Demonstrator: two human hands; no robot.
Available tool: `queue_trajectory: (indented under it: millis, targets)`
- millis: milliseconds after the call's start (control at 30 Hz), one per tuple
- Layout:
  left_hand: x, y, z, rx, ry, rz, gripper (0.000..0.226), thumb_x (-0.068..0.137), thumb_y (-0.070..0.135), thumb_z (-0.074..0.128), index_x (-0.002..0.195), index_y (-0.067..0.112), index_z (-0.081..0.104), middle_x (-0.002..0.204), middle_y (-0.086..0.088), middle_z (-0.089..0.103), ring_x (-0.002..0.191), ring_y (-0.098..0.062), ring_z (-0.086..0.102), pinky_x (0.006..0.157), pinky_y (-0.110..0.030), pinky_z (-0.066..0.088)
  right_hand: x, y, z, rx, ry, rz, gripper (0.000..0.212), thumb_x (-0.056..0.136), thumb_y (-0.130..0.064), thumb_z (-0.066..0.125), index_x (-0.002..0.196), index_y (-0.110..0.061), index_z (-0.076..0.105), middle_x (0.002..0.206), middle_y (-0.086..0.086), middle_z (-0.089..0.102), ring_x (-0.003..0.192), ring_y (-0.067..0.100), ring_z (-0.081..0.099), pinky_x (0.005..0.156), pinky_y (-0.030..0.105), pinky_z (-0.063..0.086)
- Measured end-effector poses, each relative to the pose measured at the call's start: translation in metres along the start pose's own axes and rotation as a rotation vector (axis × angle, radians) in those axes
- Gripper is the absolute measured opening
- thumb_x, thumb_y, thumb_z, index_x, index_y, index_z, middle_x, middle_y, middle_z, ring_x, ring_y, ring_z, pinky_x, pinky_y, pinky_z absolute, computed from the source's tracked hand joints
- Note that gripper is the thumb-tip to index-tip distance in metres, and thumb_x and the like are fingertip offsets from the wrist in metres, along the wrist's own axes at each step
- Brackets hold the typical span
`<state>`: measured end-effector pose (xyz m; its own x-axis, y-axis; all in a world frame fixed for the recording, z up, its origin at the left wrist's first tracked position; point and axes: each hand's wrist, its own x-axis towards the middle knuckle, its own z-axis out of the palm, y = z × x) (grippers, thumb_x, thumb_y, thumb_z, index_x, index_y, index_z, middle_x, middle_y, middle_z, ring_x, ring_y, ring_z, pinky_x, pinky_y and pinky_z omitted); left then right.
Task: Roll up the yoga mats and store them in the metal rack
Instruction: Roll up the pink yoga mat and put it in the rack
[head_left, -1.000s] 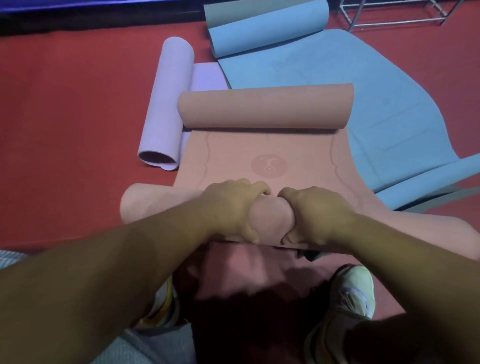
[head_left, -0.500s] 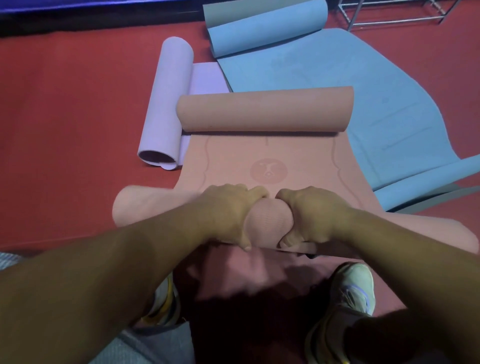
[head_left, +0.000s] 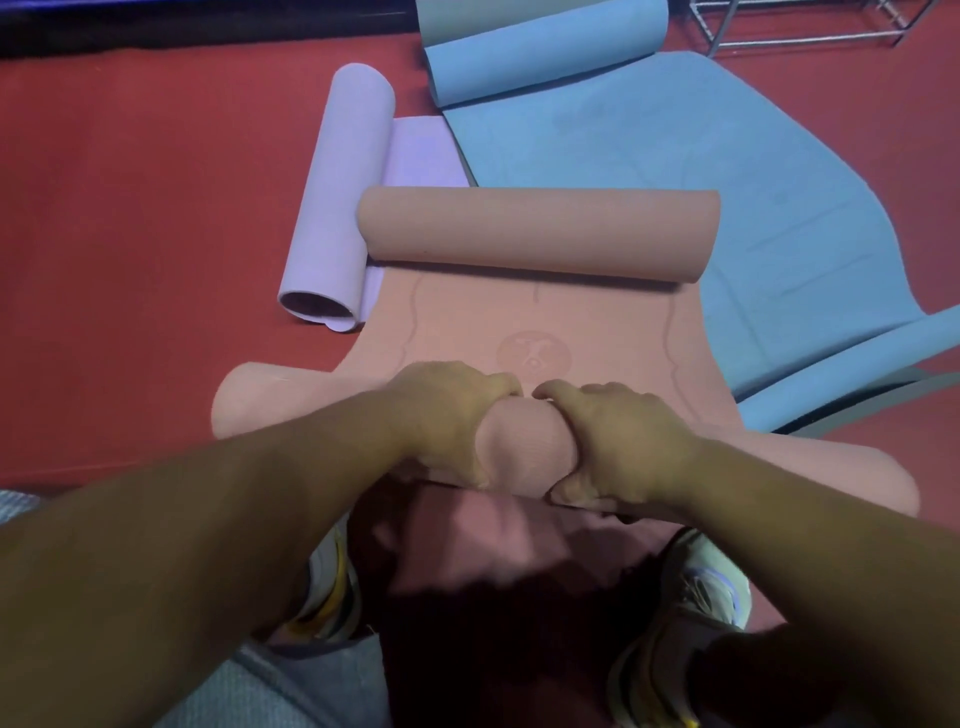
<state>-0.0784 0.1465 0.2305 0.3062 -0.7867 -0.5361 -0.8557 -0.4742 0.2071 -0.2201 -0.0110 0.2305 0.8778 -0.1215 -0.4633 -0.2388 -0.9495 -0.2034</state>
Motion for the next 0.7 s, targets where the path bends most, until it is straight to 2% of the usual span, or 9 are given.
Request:
queue_trajectory:
  millis: [67,100,200,233,300,367,500,600,700]
  targets:
    - [0.000,-0.007,-0.004,-0.072,-0.083,0.009,0.087,0.057,0.055,0.088,0.132,0.043,0.047,0.111,0.015,0.064,0.102,-0.015,0.061,0.084,-0.034,0.051,-0.004,-0.012,0.008,-0.108,-0.007,0.013,0.122,0.049,-0.071,0.083,0.148,-0.042,0.016,0.126,-0.002,0.054,0.119,0.028,0.052,0.093,0.044,0.046]
    - [0.000,-0.009,-0.005,-0.112,-0.120,0.014,0.086,0.057,0.053,0.089,0.132,0.043,0.049,0.112,0.016,0.064,0.103,-0.014,0.060,0.087,-0.034,0.052,-0.004,-0.015,0.012,-0.112,-0.006,0.023,0.121,0.049,-0.069,0.084,0.146,-0.041,0.019,0.123,-0.001,0.055,0.117,0.028,0.053,0.091,0.043,0.046]
    - [0.000,-0.008,-0.005,-0.143,-0.123,0.024,0.097,0.056,0.053,0.088,0.139,0.049,0.039,0.119,0.016,0.061,0.109,-0.015,0.060,0.092,-0.038,0.052,0.001,-0.008,0.011,0.002,0.011,0.032,0.081,0.056,-0.059,0.082,0.121,-0.035,0.040,0.101,-0.002,0.065,0.096,0.029,0.064,0.074,0.036,0.051]
    - [0.000,-0.006,-0.003,-0.088,-0.079,0.029,0.105,0.054,0.057,0.087,0.142,0.051,0.032,0.123,0.013,0.060,0.111,-0.017,0.058,0.094,-0.040,0.051,0.003,-0.003,0.007,0.039,-0.004,0.037,0.077,0.056,-0.058,0.082,0.118,-0.034,0.042,0.099,-0.003,0.067,0.092,0.029,0.064,0.071,0.035,0.050]
    - [0.001,-0.002,0.002,0.063,0.026,0.041,0.112,0.048,0.067,0.084,0.142,0.052,0.025,0.123,0.009,0.059,0.112,-0.020,0.057,0.092,-0.042,0.048,0.006,0.003,-0.002,0.115,-0.054,0.051,0.081,0.054,-0.058,0.085,0.121,-0.035,0.045,0.102,-0.004,0.068,0.093,0.027,0.063,0.073,0.034,0.051]
    - [0.002,-0.003,0.001,0.086,0.073,0.048,0.102,0.050,0.069,0.081,0.137,0.051,0.032,0.117,0.011,0.063,0.107,-0.020,0.060,0.083,-0.038,0.047,0.006,0.002,-0.003,0.141,-0.061,0.049,0.089,0.053,-0.061,0.085,0.126,-0.038,0.041,0.108,-0.003,0.065,0.100,0.027,0.061,0.081,0.037,0.052]
    - [0.001,-0.014,-0.005,-0.102,-0.033,0.039,0.088,0.056,0.059,0.086,0.135,0.047,0.048,0.114,0.017,0.066,0.100,-0.012,0.060,0.079,-0.030,0.046,-0.001,-0.015,0.006,-0.075,0.003,0.073,0.113,0.046,-0.071,0.085,0.138,-0.039,0.029,0.119,0.000,0.054,0.114,0.029,0.052,0.088,0.044,0.045]
    - [-0.001,-0.014,-0.006,-0.177,-0.137,0.029,0.093,0.057,0.056,0.088,0.139,0.049,0.044,0.118,0.019,0.063,0.110,-0.013,0.060,0.090,-0.034,0.050,0.003,-0.014,0.010,-0.051,0.007,0.051,0.087,0.051,-0.062,0.085,0.120,-0.035,0.040,0.101,-0.003,0.062,0.098,0.028,0.061,0.075,0.038,0.046]
    - [-0.002,-0.006,-0.002,-0.005,-0.041,0.015,0.117,0.052,0.063,0.087,0.148,0.051,0.022,0.130,0.010,0.055,0.118,-0.019,0.055,0.094,-0.040,0.048,0.009,0.001,-0.001,0.034,-0.084,0.029,0.080,0.054,-0.057,0.086,0.119,-0.031,0.048,0.101,-0.002,0.068,0.095,0.028,0.065,0.074,0.034,0.051]
